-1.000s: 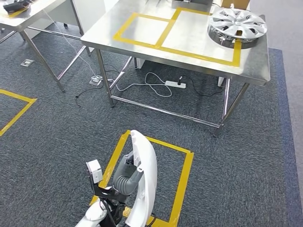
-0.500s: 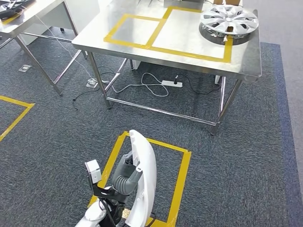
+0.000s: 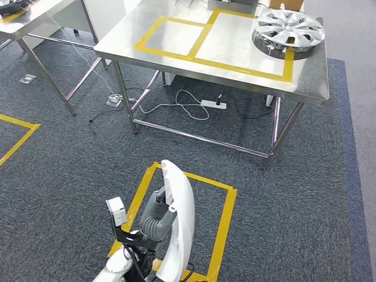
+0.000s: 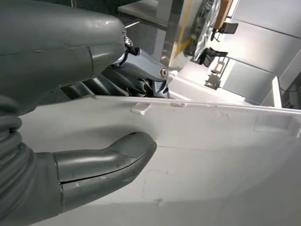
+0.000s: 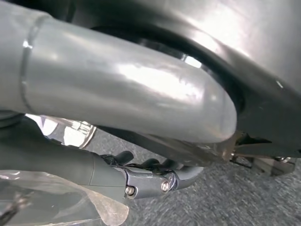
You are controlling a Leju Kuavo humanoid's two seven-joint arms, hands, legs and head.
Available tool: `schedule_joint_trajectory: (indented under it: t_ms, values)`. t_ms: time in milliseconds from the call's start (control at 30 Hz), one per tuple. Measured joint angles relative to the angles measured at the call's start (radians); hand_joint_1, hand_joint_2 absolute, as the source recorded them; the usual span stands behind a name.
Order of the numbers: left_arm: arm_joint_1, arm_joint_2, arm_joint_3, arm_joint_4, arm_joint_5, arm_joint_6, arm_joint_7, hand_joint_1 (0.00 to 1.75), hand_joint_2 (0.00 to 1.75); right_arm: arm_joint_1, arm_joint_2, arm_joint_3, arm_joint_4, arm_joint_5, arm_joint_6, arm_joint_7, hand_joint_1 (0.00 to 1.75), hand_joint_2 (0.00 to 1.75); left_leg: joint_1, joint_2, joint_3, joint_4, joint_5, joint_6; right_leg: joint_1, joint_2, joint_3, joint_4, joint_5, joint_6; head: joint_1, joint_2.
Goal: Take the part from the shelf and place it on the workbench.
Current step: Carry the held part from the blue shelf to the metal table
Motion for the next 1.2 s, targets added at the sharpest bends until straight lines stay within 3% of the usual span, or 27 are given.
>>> schedule_joint_trajectory:
  t_ms: [33,67,133,200,300,367,433,467,500,533,600,667,833,867,933,1000,1033,1067,1133,1200]
  values:
    - [0.0,0.0,0.001,0.0,0.001,0.0,0.0,1.75,1.75,0.0,0.0,-0.001,0.0,0.003,0.0,0.0,0.0,0.0,0.001,0.0,0.001,0.001,-0.001,-0.001,-0.002,-0.001,0.012,-0.026,0.025,0.002,0.0,0.0]
    - [0.0,0.0,0.002,0.0,0.002,0.0,-0.001,1.75,1.75,-0.001,-0.001,-0.001,0.0,0.006,0.0,0.001,0.0,0.0,0.002,-0.001,0.002,0.003,-0.003,-0.004,-0.004,-0.003,0.041,-0.085,0.062,0.004,0.0,0.0]
    - [0.0,-0.001,0.003,0.0,0.004,0.0,-0.001,1.75,1.75,-0.002,-0.002,-0.002,0.0,0.01,-0.001,0.002,0.0,0.0,0.001,-0.003,0.001,0.01,-0.008,-0.013,-0.005,-0.005,0.104,-0.209,0.106,0.003,0.001,0.0]
    - [0.0,-0.001,0.005,0.0,0.006,0.0,-0.002,1.75,1.75,-0.002,-0.003,-0.002,0.0,0.01,-0.001,0.002,0.0,0.0,-0.002,-0.004,-0.003,0.015,-0.01,-0.023,-0.003,-0.003,0.129,-0.256,0.108,-0.007,0.0,0.0]
    - [0.0,-0.002,0.008,0.0,0.009,-0.001,-0.003,1.75,1.75,0.001,-0.003,-0.003,0.0,0.011,-0.001,0.002,0.0,0.0,0.0,-0.003,-0.004,0.022,-0.017,-0.036,-0.001,0.0,0.133,-0.259,0.109,-0.028,-0.004,0.0]
    - [0.0,-0.002,0.011,0.0,0.011,-0.001,-0.004,1.75,1.75,0.0,-0.003,-0.005,0.0,0.012,-0.001,0.002,0.0,0.0,0.002,-0.003,-0.032,0.091,-0.059,-0.045,-0.004,-0.001,0.139,-0.262,0.109,-0.04,-0.01,0.0]
    - [0.0,-0.002,0.013,0.0,0.012,-0.001,-0.005,1.75,1.75,0.0,-0.003,-0.008,0.0,0.013,-0.001,0.002,0.0,0.0,0.003,-0.003,-0.095,0.226,-0.118,-0.049,-0.003,-0.003,0.141,-0.261,0.106,-0.047,-0.015,0.0]
    - [0.0,-0.002,0.014,0.0,0.013,-0.001,-0.005,1.75,1.75,0.0,-0.003,-0.009,0.0,0.014,-0.001,0.002,0.0,0.0,0.003,-0.003,-0.124,0.28,-0.133,-0.048,-0.002,-0.002,0.142,-0.261,0.105,-0.049,-0.015,0.0]
    - [0.001,-0.002,0.014,0.0,0.014,-0.001,-0.005,1.75,1.75,0.001,-0.004,-0.009,0.0,0.016,-0.001,0.003,0.0,0.0,0.003,-0.003,-0.138,0.303,-0.13,-0.047,-0.001,-0.002,0.144,-0.261,0.103,-0.05,-0.015,0.0]
    - [0.001,-0.003,0.015,0.0,0.014,-0.001,-0.005,1.75,1.75,0.001,-0.004,-0.01,0.0,0.018,-0.001,0.003,0.0,0.0,0.003,-0.003,-0.135,0.287,-0.106,-0.044,0.0,0.0,0.147,-0.261,0.102,-0.05,-0.015,0.0]
    - [0.001,-0.003,0.016,0.0,0.014,-0.002,-0.006,1.75,1.75,0.001,-0.004,-0.011,0.0,0.023,-0.001,0.003,0.0,0.0,0.001,-0.004,-0.085,0.166,-0.028,-0.033,0.001,0.003,0.154,-0.261,0.096,-0.049,-0.015,0.0]
    - [0.001,-0.003,0.016,0.0,0.015,-0.005,-0.006,1.75,1.75,0.001,-0.004,-0.013,0.0,0.026,0.0,0.003,0.0,0.0,-0.004,-0.005,-0.038,0.057,0.01,-0.024,0.004,0.005,0.157,-0.259,0.09,-0.042,-0.015,0.0]
    - [0.001,-0.008,0.018,-0.002,0.017,-0.009,-0.007,1.75,1.75,-0.001,-0.004,-0.017,0.0,0.028,0.0,0.003,0.0,0.0,-0.003,-0.007,-0.018,0.013,0.001,-0.009,0.001,0.002,0.145,-0.242,0.07,-0.014,-0.012,0.0]
    - [0.0,-0.009,0.019,-0.002,0.017,-0.01,-0.007,1.75,1.75,-0.002,-0.005,-0.017,0.0,0.028,0.0,0.003,0.0,0.0,-0.001,-0.006,-0.013,0.008,0.001,-0.005,0.001,0.001,0.125,-0.205,0.051,-0.008,-0.01,0.0]
    - [0.0,-0.009,0.019,-0.002,0.017,-0.01,-0.007,1.75,1.75,-0.001,-0.005,-0.017,0.0,0.028,0.0,0.003,0.0,0.0,-0.001,-0.005,-0.009,0.007,-0.003,0.002,-0.001,0.0,0.053,-0.079,0.002,-0.001,-0.008,0.0]
    - [0.0,-0.009,0.019,-0.002,0.017,-0.01,-0.007,1.75,1.75,-0.002,-0.005,-0.018,0.0,0.028,0.001,0.002,0.0,0.0,-0.001,-0.005,-0.004,0.007,-0.009,0.004,-0.001,0.0,-0.008,0.01,-0.012,0.005,-0.008,0.0]
    - [0.0,-0.009,0.019,-0.002,0.017,-0.01,-0.007,1.75,1.75,-0.003,-0.005,-0.019,0.0,0.028,0.001,0.002,0.0,0.0,-0.001,-0.006,0.001,0.007,-0.013,0.003,-0.001,0.0,-0.012,0.003,0.011,0.006,-0.008,0.0]
    - [0.0,-0.009,0.019,-0.002,0.017,-0.01,-0.007,1.75,1.75,-0.004,-0.005,-0.021,0.0,0.028,0.002,0.002,0.0,0.0,-0.001,-0.007,0.008,0.007,-0.019,0.002,-0.002,-0.001,0.004,-0.043,0.05,0.006,-0.008,0.0]
    - [0.0,-0.009,0.019,-0.002,0.017,-0.01,-0.007,1.75,1.75,-0.004,-0.005,-0.024,0.0,0.029,0.002,0.004,0.0,0.0,-0.002,-0.008,0.023,0.009,-0.031,-0.005,-0.001,-0.006,0.062,-0.172,0.123,0.004,-0.008,0.0]
    - [-0.001,-0.009,0.02,-0.002,0.017,-0.01,-0.007,1.75,1.75,-0.003,-0.005,-0.026,0.0,0.029,0.001,0.004,0.0,0.0,-0.005,-0.008,0.026,0.01,-0.038,-0.014,0.002,-0.008,0.099,-0.245,0.135,-0.007,-0.009,0.0]
